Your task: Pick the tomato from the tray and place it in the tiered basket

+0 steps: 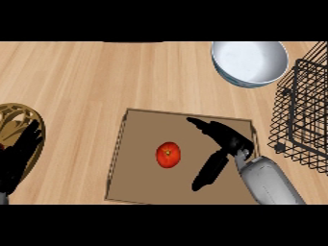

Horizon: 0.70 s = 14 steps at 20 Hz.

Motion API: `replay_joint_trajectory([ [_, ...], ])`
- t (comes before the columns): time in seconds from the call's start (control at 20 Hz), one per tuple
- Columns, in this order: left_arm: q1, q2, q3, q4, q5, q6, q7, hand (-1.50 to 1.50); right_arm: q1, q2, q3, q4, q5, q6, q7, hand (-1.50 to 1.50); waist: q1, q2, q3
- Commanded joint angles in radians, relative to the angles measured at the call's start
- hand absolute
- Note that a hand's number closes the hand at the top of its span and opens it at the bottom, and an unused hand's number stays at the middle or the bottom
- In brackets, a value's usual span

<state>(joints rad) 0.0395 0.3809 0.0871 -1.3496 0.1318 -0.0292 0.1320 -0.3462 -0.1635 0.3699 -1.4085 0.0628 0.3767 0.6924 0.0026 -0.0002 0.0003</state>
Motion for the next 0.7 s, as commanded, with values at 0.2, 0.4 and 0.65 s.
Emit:
replay_joint_trajectory([
  [0.2,-0.035,-0.048,0.039,0.055,-0.052,-0.024,-0.020,0.00,-0.008,0.111,-0.031,0.080,0.116,-0.006,-0.075,-1.50,0.000,0.000,0.000],
  [0.4,-0.033,-0.009,0.099,0.018,-0.011,-0.088,0.022,0.00,-0.005,0.138,-0.040,0.112,0.150,0.007,-0.091,-1.50,0.001,0.000,0.000],
  [0.65,0.054,-0.048,0.083,-0.080,-0.062,-0.070,0.017,0.00,-0.033,0.162,-0.073,0.218,0.190,-0.014,-0.169,-1.50,0.004,0.000,0.000],
])
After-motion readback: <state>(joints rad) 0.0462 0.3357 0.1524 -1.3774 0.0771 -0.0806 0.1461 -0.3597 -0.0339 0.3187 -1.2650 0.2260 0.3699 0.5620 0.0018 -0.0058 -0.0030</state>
